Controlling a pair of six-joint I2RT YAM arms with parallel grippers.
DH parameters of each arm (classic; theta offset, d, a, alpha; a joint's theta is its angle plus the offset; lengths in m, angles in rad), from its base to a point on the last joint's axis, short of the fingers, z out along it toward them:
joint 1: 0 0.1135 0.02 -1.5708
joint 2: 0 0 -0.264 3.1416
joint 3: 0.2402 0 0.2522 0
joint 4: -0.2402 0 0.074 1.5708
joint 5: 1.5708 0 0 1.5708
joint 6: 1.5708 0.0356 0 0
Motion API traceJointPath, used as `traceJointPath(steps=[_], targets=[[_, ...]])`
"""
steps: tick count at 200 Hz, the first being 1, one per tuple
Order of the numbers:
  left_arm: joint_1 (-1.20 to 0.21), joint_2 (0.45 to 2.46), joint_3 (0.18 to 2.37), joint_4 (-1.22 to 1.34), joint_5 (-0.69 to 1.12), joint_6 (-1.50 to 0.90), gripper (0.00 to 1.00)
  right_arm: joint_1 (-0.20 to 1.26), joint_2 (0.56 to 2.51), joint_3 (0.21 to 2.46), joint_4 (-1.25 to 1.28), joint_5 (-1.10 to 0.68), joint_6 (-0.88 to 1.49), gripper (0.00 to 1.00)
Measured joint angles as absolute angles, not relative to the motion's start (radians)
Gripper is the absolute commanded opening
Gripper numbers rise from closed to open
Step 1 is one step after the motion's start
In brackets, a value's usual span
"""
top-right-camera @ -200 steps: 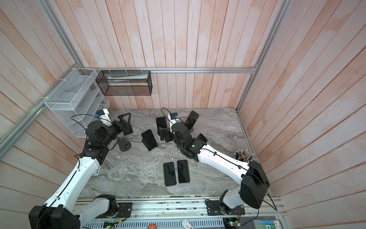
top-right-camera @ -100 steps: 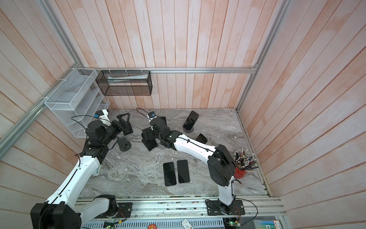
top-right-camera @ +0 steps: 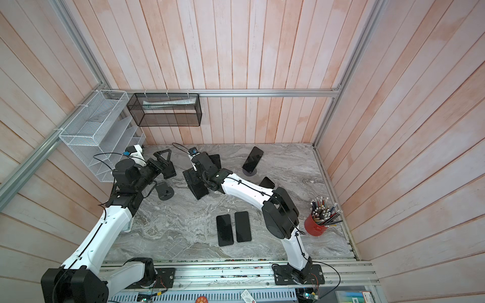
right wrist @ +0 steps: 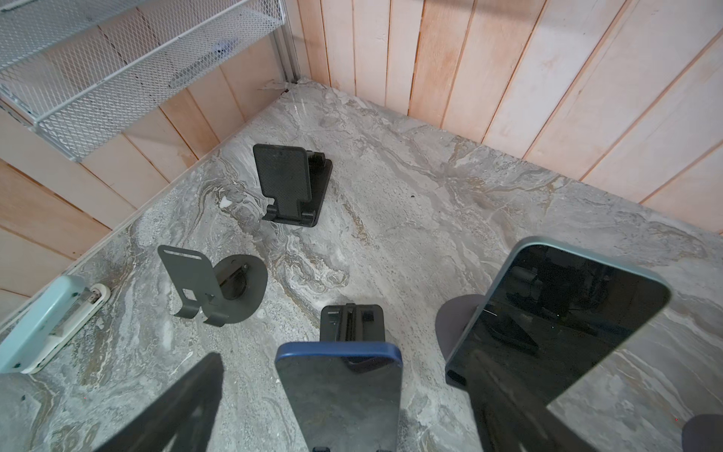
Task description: Remove the phone from the phone stand
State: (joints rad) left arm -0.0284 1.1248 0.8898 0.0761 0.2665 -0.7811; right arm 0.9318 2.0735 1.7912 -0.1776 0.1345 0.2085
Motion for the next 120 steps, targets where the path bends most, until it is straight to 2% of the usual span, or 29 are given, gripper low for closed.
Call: traceJointPath(steps=[120], targets=[[-0.011,1.125,0.886,0.084,0.287,-0.791,1.0,0.932,2.136,1.827,-0.192,0.13,0.206,0.98]])
